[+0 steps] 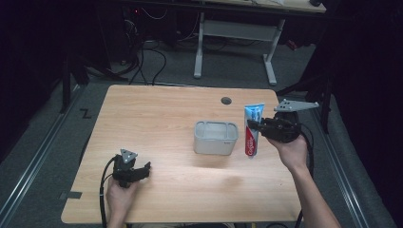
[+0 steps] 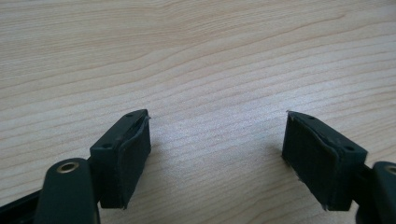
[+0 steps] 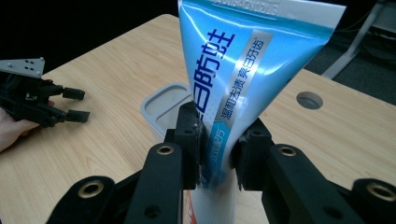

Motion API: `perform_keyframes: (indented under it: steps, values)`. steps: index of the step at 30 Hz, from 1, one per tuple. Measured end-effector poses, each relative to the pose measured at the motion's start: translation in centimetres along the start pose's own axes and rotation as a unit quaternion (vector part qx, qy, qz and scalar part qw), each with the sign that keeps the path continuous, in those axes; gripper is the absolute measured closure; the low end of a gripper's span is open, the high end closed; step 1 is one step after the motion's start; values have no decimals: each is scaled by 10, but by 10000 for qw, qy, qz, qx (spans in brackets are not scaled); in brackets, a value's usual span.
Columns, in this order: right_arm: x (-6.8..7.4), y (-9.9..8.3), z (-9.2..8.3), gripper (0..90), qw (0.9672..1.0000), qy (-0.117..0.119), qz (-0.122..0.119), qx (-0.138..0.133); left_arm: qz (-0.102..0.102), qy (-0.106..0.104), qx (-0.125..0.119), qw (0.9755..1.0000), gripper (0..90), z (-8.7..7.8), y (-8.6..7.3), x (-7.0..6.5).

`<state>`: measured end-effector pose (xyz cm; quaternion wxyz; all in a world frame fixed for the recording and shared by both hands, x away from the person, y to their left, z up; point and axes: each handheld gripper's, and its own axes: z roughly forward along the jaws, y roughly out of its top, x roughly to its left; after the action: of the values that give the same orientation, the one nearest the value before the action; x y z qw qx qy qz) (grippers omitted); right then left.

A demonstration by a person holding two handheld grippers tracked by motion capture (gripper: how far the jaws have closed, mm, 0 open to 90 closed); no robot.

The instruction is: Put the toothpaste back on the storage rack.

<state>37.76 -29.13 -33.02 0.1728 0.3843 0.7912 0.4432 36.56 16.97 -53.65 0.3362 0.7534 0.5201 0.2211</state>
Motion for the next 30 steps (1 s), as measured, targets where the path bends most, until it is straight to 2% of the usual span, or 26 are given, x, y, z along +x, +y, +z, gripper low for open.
perform_keyframes:
  steps: [6,21,30]
  values:
    - [7,9,2,742,9998,69,-131,-114,-1,-2,-1,10000,240,0,0,0]
    - [17,32,10,741,9991,182,-207,-315,-10,-9,-13,10000,237,0,0,0]
    - [21,48,21,741,9986,111,-218,-474,-20,-24,-11,10000,235,0,0,1]
